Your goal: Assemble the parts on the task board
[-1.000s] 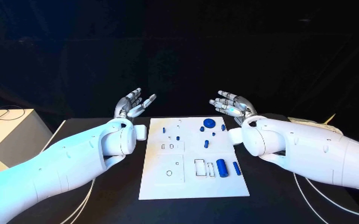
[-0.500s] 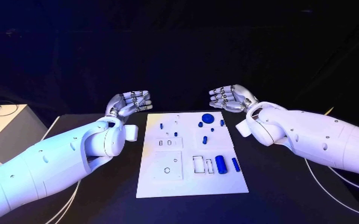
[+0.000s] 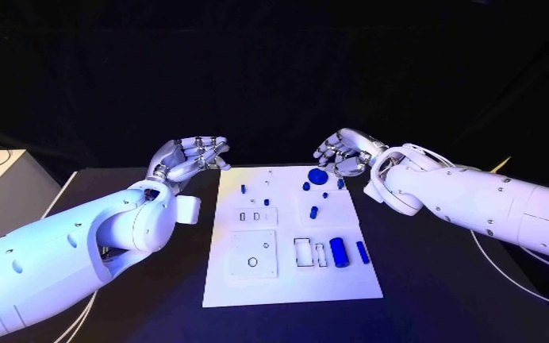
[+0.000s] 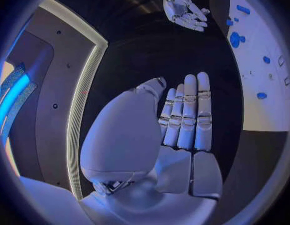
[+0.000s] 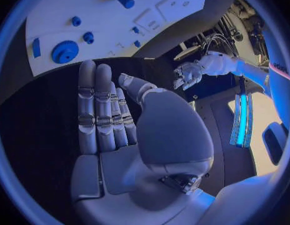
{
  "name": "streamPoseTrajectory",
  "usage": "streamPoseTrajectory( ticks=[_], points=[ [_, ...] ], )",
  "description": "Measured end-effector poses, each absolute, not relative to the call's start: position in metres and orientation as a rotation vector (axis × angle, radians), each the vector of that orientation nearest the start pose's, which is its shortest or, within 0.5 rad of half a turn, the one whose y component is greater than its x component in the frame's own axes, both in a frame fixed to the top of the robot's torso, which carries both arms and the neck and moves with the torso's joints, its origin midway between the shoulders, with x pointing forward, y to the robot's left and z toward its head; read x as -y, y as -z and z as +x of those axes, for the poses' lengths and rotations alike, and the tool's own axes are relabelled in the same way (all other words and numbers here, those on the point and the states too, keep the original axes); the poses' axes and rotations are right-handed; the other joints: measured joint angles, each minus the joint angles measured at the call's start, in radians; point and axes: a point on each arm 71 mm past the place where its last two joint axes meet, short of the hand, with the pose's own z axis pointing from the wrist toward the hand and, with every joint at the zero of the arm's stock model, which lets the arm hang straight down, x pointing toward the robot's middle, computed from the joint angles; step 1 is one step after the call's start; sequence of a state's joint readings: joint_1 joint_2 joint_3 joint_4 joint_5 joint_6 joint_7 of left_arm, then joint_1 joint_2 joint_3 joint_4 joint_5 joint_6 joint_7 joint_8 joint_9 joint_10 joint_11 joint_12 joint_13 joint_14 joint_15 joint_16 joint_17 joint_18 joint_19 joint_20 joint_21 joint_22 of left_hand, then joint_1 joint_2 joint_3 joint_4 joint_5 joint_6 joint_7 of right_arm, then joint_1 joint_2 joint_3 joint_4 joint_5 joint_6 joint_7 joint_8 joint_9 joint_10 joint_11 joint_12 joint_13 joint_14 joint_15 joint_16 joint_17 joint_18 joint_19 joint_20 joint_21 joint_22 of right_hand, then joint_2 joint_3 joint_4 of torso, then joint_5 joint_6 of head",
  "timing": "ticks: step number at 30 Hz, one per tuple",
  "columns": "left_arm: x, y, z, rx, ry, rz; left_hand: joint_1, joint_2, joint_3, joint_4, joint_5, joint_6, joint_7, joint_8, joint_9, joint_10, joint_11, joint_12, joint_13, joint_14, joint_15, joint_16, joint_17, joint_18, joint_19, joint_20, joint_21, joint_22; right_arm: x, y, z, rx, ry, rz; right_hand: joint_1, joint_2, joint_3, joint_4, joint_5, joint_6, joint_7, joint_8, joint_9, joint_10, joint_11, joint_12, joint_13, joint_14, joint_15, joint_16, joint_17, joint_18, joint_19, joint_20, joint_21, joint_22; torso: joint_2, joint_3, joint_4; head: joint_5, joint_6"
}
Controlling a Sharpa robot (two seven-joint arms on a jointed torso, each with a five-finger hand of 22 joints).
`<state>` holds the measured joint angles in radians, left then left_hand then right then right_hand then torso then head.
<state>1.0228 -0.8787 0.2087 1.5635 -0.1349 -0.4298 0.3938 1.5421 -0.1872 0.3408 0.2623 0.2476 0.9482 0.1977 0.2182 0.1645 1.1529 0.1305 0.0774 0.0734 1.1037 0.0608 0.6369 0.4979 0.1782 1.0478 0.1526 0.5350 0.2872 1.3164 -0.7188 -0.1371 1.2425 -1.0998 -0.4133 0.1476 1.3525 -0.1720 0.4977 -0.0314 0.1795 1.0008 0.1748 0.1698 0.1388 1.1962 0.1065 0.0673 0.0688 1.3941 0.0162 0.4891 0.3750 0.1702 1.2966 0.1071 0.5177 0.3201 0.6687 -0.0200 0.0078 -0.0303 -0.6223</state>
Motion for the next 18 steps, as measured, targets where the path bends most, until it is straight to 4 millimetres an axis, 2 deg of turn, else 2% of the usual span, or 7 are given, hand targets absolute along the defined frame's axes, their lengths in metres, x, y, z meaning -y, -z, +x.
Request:
streamPoseTrajectory(
  ticks=[2,4,6,8,9,13,18],
  points=[
    [-0.228,0.162,0.482,-1.246,1.506,-1.095,-0.005,-0.005,0.019,-0.002,0.000,0.003,-0.003,0.005,0.007,0.000,0.000,-0.005,0.000,-0.008,-0.006,0.106,0.062,0.000,-0.020,-0.010,0.088,0.062,0.219,0.162,0.543,-1.544,-0.752,0.003,-0.009,-0.009,0.016,0.005,0.006,0.009,-0.006,0.000,0.007,0.014,-0.010,0.000,0.002,0.027,-0.009,0.109,0.093,-0.001,0.038,-0.009,0.116,0.116,0.009,-0.0020,0.0025,-0.003,0.003],
    [-0.227,0.157,0.478,-1.251,1.525,-1.082,-0.010,-0.010,0.036,-0.004,0.000,0.003,-0.003,0.006,0.014,0.006,-0.006,-0.005,0.001,-0.014,-0.007,0.185,0.102,0.000,-0.039,-0.012,0.163,0.113,0.217,0.162,0.544,-1.547,-0.708,-0.039,-0.014,-0.023,0.034,0.009,0.014,0.014,-0.007,0.000,0.015,0.027,-0.013,0.000,0.004,0.050,-0.015,0.244,0.213,-0.026,0.074,-0.017,0.247,0.254,0.020,-0.0042,0.0058,-0.007,0.005],
    [-0.226,0.154,0.474,-1.256,1.539,-1.074,-0.016,-0.016,0.045,-0.006,0.000,0.003,-0.003,0.011,0.019,0.013,-0.006,-0.005,0.005,-0.014,-0.007,0.234,0.122,0.000,-0.050,-0.012,0.214,0.148,0.215,0.162,0.544,-1.549,-0.672,-0.074,-0.022,-0.032,0.048,0.015,0.018,0.019,-0.012,0.000,0.025,0.033,-0.019,0.000,0.006,0.066,-0.020,0.374,0.331,-0.032,0.103,-0.021,0.367,0.385,0.030,-0.0069,0.0101,-0.012,0.009],
    [-0.225,0.150,0.471,-1.262,1.553,-1.066,-0.023,-0.023,0.057,-0.004,0.000,0.000,-0.005,0.012,0.024,0.016,-0.009,-0.005,0.009,-0.021,-0.014,0.261,0.131,0.000,-0.051,-0.013,0.270,0.184,0.213,0.163,0.545,-1.552,-0.633,-0.112,-0.039,-0.066,0.078,0.029,0.032,0.025,-0.018,-0.006,0.050,0.038,-0.024,0.000,0.010,0.069,-0.023,0.649,0.598,-0.074,0.155,-0.026,0.622,0.674,0.038,-0.0091,0.0139,-0.017,0.011],
    [-0.225,0.149,0.470,-1.264,1.559,-1.063,-0.023,-0.023,0.062,-0.004,0.000,-0.001,-0.007,0.015,0.027,0.016,-0.009,-0.003,0.010,-0.026,-0.015,0.271,0.135,0.000,-0.051,-0.013,0.294,0.199,0.212,0.163,0.545,-1.552,-0.617,-0.127,-0.043,-0.070,0.082,0.033,0.032,0.025,-0.018,-0.006,0.055,0.038,-0.024,0.000,0.011,0.069,-0.023,0.710,0.645,-0.078,0.162,-0.026,0.673,0.726,0.043,-0.0104,0.0163,-0.020,0.013],
    [-0.224,0.144,0.466,-1.269,1.578,-1.052,-0.030,-0.031,0.076,-0.004,0.000,-0.001,-0.007,0.026,0.039,0.020,-0.012,0.000,0.017,-0.029,-0.014,0.312,0.148,0.000,-0.051,-0.013,0.379,0.252,0.210,0.164,0.546,-1.554,-0.553,-0.178,-0.055,-0.084,0.085,0.036,0.032,0.025,-0.018,-0.006,0.065,0.025,-0.022,0.000,0.011,0.069,-0.023,0.785,0.710,-0.078,0.166,-0.024,0.734,0.796,0.058,-0.0149,0.0238,-0.027,0.017],
    [-0.224,0.139,0.463,-1.272,1.592,-1.044,-0.030,-0.030,0.079,-0.007,0.000,-0.005,-0.010,0.026,0.041,0.020,-0.012,0.000,0.018,-0.029,-0.014,0.320,0.149,0.000,-0.051,-0.013,0.400,0.266,0.206,0.164,0.546,-1.556,-0.496,-0.221,-0.060,-0.089,0.080,0.040,0.032,0.025,-0.018,-0.010,0.069,0.013,-0.020,0.000,0.011,0.069,-0.024,0.807,0.732,-0.078,0.166,-0.024,0.746,0.813,0.072,-0.0191,0.0314,-0.034,0.020]
  ],
)
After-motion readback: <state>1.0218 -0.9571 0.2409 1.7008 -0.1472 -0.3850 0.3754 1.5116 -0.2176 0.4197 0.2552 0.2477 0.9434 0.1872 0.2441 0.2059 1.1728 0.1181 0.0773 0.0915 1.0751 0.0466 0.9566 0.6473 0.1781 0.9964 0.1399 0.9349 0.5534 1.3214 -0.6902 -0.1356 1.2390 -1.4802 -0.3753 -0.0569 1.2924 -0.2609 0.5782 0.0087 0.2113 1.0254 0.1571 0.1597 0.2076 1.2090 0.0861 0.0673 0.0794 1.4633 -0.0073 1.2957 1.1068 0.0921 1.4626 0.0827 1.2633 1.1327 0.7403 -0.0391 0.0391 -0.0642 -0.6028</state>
